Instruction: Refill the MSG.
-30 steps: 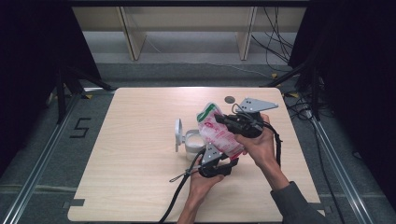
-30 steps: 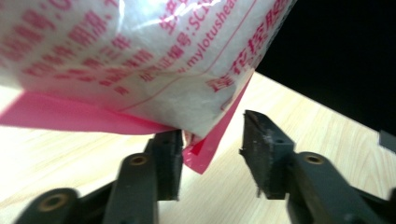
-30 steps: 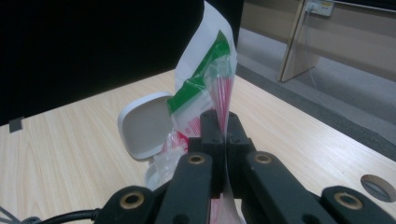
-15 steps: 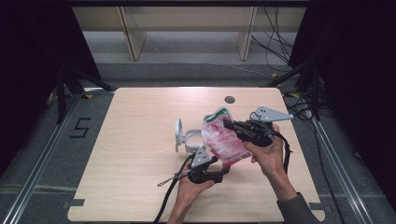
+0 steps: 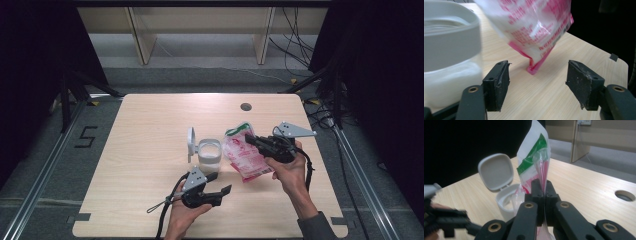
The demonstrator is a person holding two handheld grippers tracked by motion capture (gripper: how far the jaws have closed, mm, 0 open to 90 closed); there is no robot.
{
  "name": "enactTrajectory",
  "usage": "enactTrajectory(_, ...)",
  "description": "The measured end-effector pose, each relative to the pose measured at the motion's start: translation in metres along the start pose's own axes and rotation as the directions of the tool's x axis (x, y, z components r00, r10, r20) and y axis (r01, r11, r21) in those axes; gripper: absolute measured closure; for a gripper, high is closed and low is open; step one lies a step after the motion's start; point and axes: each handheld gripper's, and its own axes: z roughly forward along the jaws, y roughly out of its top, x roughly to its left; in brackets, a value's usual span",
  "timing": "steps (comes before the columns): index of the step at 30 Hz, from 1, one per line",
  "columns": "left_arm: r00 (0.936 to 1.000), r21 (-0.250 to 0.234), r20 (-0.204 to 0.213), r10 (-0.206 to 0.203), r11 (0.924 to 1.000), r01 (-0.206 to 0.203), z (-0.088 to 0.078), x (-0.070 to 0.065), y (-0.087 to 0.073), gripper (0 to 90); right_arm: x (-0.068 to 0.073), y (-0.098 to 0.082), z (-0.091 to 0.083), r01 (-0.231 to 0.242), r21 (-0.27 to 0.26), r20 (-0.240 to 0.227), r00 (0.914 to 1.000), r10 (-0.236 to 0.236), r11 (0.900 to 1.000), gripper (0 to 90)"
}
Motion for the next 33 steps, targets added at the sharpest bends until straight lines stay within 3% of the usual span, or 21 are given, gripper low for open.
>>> enactTrajectory(2,0.9998,-0.007,-0.018,-0.001,1.0,0.001,-0.009,0.005,-0.001,32.9,-0.004,-0.003,-0.005,-0.022,-0.016,-0.001,0.9998,0.022,1.0,90.0)
enactTrajectory(8,0.9982,-0.031,-0.053,-0.026,0.9992,0.025,-0.026,0.017,-0.004,32.8,-0.01,-0.008,-0.021,0.008,-0.003,0.045,0.999,-0.008,1.0,90.0)
enactTrajectory(9,0.9982,-0.028,-0.055,-0.023,0.9994,0.022,-0.029,0.018,-0.004,32.8,-0.012,-0.009,-0.023,0.016,-0.009,0.043,0.9989,-0.016,1.0,90.0)
enactTrajectory(10,0.9985,-0.034,-0.052,-0.02,0.9993,0.018,-0.03,0.02,-0.004,32.9,-0.012,-0.011,-0.025,-0.011,-0.005,0.048,0.9988,0.011,1.0,90.0)
enactTrajectory(11,0.9979,-0.033,-0.062,-0.015,0.9994,0.013,-0.033,0.021,-0.004,32.9,-0.015,-0.012,-0.027,0.01,-0.009,0.052,0.9986,-0.009,1.0,90.0)
enactTrajectory(12,0.9976,-0.034,-0.068,-0.015,0.9993,0.013,-0.035,0.022,-0.003,32.8,-0.015,-0.014,-0.03,-0.009,-0.004,0.067,0.9977,0.009,1.0,90.0)
enactTrajectory(15,0.9964,-0.033,-0.083,-0.019,0.9993,0.016,-0.038,0.026,-0.003,32.8,-0.018,-0.017,-0.036,-0.004,0.012,0.097,0.9953,0.003,1.0,90.0)
enactTrajectory(16,0.9968,-0.036,-0.078,-0.018,0.9992,0.015,-0.038,0.027,-0.004,32.8,-0.021,-0.018,-0.037,0.017,0.011,0.106,0.9942,-0.018,1.0,90.0)
enactTrajectory(17,0.9963,-0.032,-0.083,-0.019,0.9993,0.017,-0.038,0.027,-0.004,32.7,-0.021,-0.019,-0.039,-0.003,0.023,0.122,0.9925,0.001,1.0,90.0)
enactTrajectory(18,0.9961,-0.034,-0.085,-0.023,0.9992,0.021,-0.038,0.028,-0.004,32.7,-0.024,-0.02,-0.039,0.019,0.007,0.111,0.9937,-0.02,1.0,90.0)
enactTrajectory(19,0.9957,-0.034,-0.088,-0.027,0.9991,0.024,-0.038,0.028,-0.004,32.6,-0.023,-0.021,-0.04,-0.004,0.021,0.131,0.9914,0.001,1.0,90.0)
enactTrajectory(20,0.9954,-0.038,-0.09,-0.032,0.9989,0.028,-0.038,0.028,-0.004,32.5,-0.027,-0.022,-0.04,0.045,0.003,0.138,0.9894,-0.045,0.999,90.0)
enactTrajectory(21,0.9955,-0.031,-0.091,-0.025,0.9993,0.023,-0.039,0.028,-0.004,32.4,-0.026,-0.023,-0.04,0.021,0.0,0.134,0.9908,-0.021,1.0,90.0)
enactTrajectory(27,0.996,-0.038,-0.086,-0.024,0.9991,0.021,-0.039,0.03,-0.003,32.4,-0.031,-0.024,-0.041,0.049,0.034,0.162,0.9854,-0.054,0.998,90.0)
enactTrajectory(30,0.9952,-0.029,-0.097,-0.003,0.9996,0.0,-0.044,0.032,0.001,35.5,-0.029,-0.027,-0.036,0.017,0.033,0.179,0.9836,-0.023,0.999,90.0)
enactTrajectory(31,0.995,-0.037,-0.099,-0.003,0.9993,-0.001,-0.045,0.033,0.002,35.4,-0.031,-0.027,-0.035,0.027,0.063,0.178,0.9833,-0.038,0.998,90.0)
enactTrajectory(33,0.9937,-0.043,-0.111,-0.011,0.9991,0.006,-0.048,0.034,0.004,34.7,-0.034,-0.03,-0.031,0.048,0.066,0.186,0.9808,-0.059,0.997,90.0)
